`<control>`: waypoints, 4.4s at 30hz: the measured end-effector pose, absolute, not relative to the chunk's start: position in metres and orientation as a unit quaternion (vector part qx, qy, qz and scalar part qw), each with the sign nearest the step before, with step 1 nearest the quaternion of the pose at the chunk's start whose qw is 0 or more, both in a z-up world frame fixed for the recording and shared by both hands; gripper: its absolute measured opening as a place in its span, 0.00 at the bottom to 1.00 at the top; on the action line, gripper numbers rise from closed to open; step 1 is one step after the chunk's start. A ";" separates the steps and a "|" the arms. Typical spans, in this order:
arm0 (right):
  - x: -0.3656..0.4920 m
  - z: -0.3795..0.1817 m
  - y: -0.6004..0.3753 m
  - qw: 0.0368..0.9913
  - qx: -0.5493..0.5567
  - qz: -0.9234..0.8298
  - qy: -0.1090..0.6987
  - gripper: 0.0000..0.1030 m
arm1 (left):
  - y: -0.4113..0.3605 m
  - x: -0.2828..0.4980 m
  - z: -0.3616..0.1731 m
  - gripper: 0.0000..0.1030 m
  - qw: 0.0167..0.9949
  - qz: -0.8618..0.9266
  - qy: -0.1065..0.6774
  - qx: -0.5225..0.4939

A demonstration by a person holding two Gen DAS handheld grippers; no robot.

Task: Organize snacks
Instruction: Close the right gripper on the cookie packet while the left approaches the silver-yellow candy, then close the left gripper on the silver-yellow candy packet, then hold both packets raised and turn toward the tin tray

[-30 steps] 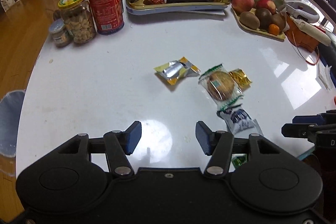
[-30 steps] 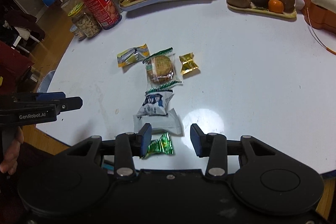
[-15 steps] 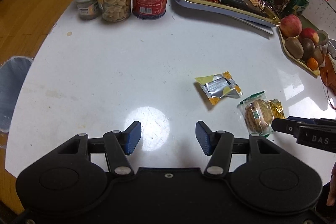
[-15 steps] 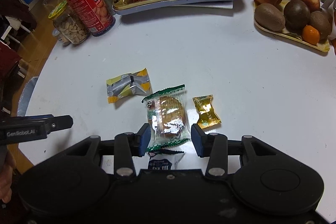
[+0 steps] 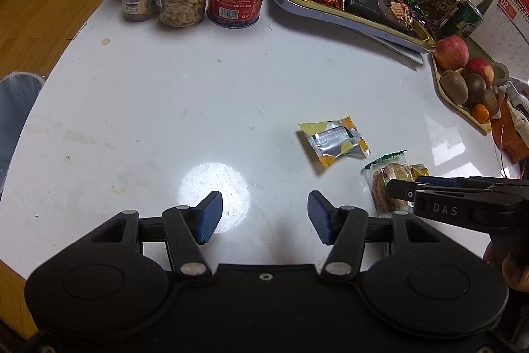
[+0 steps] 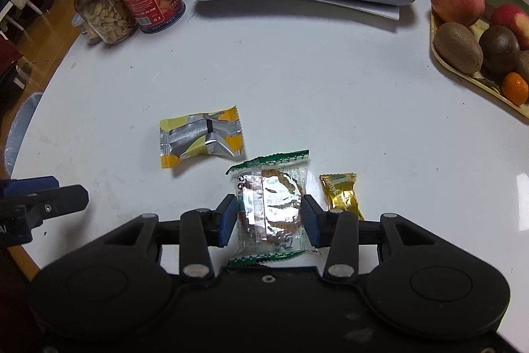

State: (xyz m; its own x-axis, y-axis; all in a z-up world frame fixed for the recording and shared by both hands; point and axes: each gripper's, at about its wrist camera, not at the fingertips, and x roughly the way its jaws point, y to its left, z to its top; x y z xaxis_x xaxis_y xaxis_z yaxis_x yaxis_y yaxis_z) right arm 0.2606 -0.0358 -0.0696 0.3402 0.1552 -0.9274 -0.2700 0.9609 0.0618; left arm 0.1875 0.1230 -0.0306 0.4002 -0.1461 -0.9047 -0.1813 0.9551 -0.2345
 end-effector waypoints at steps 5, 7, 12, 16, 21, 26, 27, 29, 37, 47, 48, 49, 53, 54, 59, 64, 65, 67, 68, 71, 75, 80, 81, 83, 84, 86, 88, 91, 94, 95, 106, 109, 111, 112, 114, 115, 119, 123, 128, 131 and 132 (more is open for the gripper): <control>0.263 -0.075 -0.031 0.813 -0.073 0.126 0.563 0.51 | 0.119 0.187 -0.030 0.59 0.825 0.008 0.547 -0.142; 0.263 -0.079 -0.029 0.811 -0.073 0.126 0.566 0.53 | 0.118 0.188 -0.031 0.59 0.825 0.007 0.547 -0.141; 0.264 -0.087 -0.025 0.806 -0.085 0.124 0.573 0.53 | 0.120 0.188 -0.031 0.59 0.824 0.012 0.547 -0.144; 0.265 -0.091 -0.021 0.803 -0.099 0.126 0.575 0.53 | 0.120 0.188 -0.031 0.59 0.824 0.012 0.547 -0.147; 0.264 -0.095 -0.023 0.802 -0.098 0.128 0.575 0.51 | 0.118 0.189 -0.031 0.59 0.824 0.009 0.548 -0.142; 0.259 -0.093 -0.041 0.806 -0.071 0.124 0.575 0.50 | 0.116 0.188 -0.032 0.59 0.825 0.008 0.548 -0.137; 0.257 -0.091 -0.050 0.804 -0.058 0.121 0.579 0.50 | 0.116 0.188 -0.032 0.59 0.825 0.008 0.548 -0.136; 0.248 -0.086 -0.068 0.801 -0.039 0.118 0.585 0.50 | 0.115 0.190 -0.033 0.59 0.823 0.002 0.553 -0.133; 0.199 -0.061 -0.153 0.803 0.036 0.098 0.587 0.50 | 0.074 0.234 -0.021 0.60 0.854 -0.101 0.506 0.057; 0.171 -0.056 -0.204 0.808 0.150 0.090 0.563 0.51 | 0.037 0.252 -0.042 0.60 0.808 -0.244 0.488 0.223; 0.172 -0.055 -0.205 0.808 0.150 0.090 0.562 0.51 | 0.034 0.253 -0.044 0.60 0.801 -0.253 0.493 0.225; 0.172 -0.054 -0.206 0.810 0.150 0.090 0.560 0.51 | 0.031 0.253 -0.045 0.59 0.796 -0.262 0.495 0.228; 0.176 -0.052 -0.206 0.811 0.160 0.095 0.556 0.51 | 0.019 0.256 -0.052 0.59 0.772 -0.289 0.507 0.252; 0.178 -0.053 -0.206 0.808 0.164 0.095 0.557 0.51 | 0.016 0.257 -0.054 0.59 0.768 -0.289 0.510 0.257; 0.180 -0.059 -0.203 0.803 0.157 0.096 0.567 0.51 | 0.012 0.270 -0.062 0.59 0.759 -0.295 0.525 0.249; 0.183 -0.058 -0.202 0.808 0.150 0.093 0.562 0.51 | 0.010 0.275 -0.069 0.59 0.746 -0.297 0.538 0.255; 0.183 -0.058 -0.202 0.809 0.149 0.092 0.561 0.51 | 0.010 0.275 -0.070 0.59 0.745 -0.296 0.538 0.260; 0.185 -0.059 -0.202 0.809 0.147 0.091 0.562 0.51 | 0.009 0.277 -0.072 0.59 0.743 -0.295 0.539 0.264; 0.186 -0.059 -0.202 0.809 0.148 0.090 0.562 0.51 | 0.009 0.277 -0.073 0.59 0.742 -0.296 0.540 0.263; 0.186 -0.061 -0.201 0.807 0.147 0.091 0.564 0.51 | 0.008 0.281 -0.077 0.59 0.742 -0.288 0.545 0.264; 0.186 -0.060 -0.200 0.808 0.146 0.092 0.563 0.51 | 0.006 0.280 -0.073 0.59 0.747 -0.292 0.534 0.267; 0.186 -0.061 -0.200 0.809 0.145 0.091 0.563 0.51 | 0.000 0.283 -0.076 0.59 0.734 -0.296 0.542 0.284; 0.185 -0.060 -0.199 0.809 0.146 0.090 0.562 0.51 | -0.002 0.284 -0.076 0.59 0.734 -0.298 0.541 0.282; 0.185 -0.060 -0.199 0.809 0.145 0.092 0.562 0.51 | 0.001 0.284 -0.075 0.54 0.734 -0.302 0.544 0.272; 0.185 -0.059 -0.199 0.810 0.146 0.092 0.561 0.51 | 0.000 0.285 -0.075 0.53 0.733 -0.304 0.547 0.267; 0.185 -0.058 -0.198 0.811 0.143 0.092 0.560 0.51 | -0.001 0.286 -0.075 0.50 0.731 -0.307 0.549 0.264; 0.184 -0.057 -0.198 0.812 0.143 0.091 0.558 0.51 | -0.001 0.285 -0.075 0.45 0.729 -0.310 0.549 0.265; 0.184 -0.056 -0.199 0.813 0.144 0.092 0.556 0.51 | 0.001 0.283 -0.073 0.44 0.732 -0.303 0.549 0.267; 0.183 -0.054 -0.198 0.814 0.144 0.095 0.554 0.51 | 0.001 0.278 -0.074 0.40 0.743 -0.290 0.543 0.264; 0.183 -0.054 -0.198 0.815 0.144 0.095 0.553 0.51 | 0.001 0.277 -0.075 0.40 0.748 -0.282 0.541 0.262; 0.185 -0.058 -0.194 0.815 0.133 0.089 0.558 0.51 | 0.002 0.237 -0.076 0.39 0.786 -0.208 0.525 0.253; 0.186 -0.061 -0.193 0.813 0.128 0.087 0.561 0.51 | 0.004 0.232 -0.079 0.38 0.790 -0.193 0.527 0.245; 0.187 -0.064 -0.191 0.812 0.124 0.087 0.564 0.51 | 0.007 0.227 -0.079 0.38 0.794 -0.182 0.529 0.238; 0.187 -0.065 -0.190 0.812 0.121 0.086 0.564 0.51 | 0.008 0.224 -0.079 0.38 0.796 -0.176 0.529 0.236; 0.187 -0.067 -0.188 0.811 0.116 0.087 0.567 0.51 | 0.011 0.220 -0.076 0.38 0.800 -0.167 0.528 0.229; 0.186 -0.068 -0.188 0.811 0.114 0.086 0.568 0.51 | 0.013 0.219 -0.076 0.38 0.802 -0.162 0.529 0.225; 0.187 -0.072 -0.188 0.809 0.108 0.082 0.572 0.51 | 0.017 0.214 -0.071 0.38 0.810 -0.141 0.529 0.210; 0.190 -0.073 -0.187 0.811 0.104 0.078 0.571 0.51 | 0.022 0.210 -0.063 0.38 0.821 -0.115 0.529 0.179; 0.190 -0.072 -0.186 0.813 0.101 0.075 0.569 0.51 | 0.030 0.203 -0.055 0.38 0.835 -0.079 0.525 0.142; 0.189 -0.074 -0.186 0.812 0.102 0.072 0.570 0.51 | 0.031 0.200 -0.053 0.38 0.839 -0.071 0.525 0.127; 0.189 -0.074 -0.186 0.812 0.102 0.071 0.571 0.51 | 0.032 0.200 -0.053 0.38 0.841 -0.068 0.523 0.122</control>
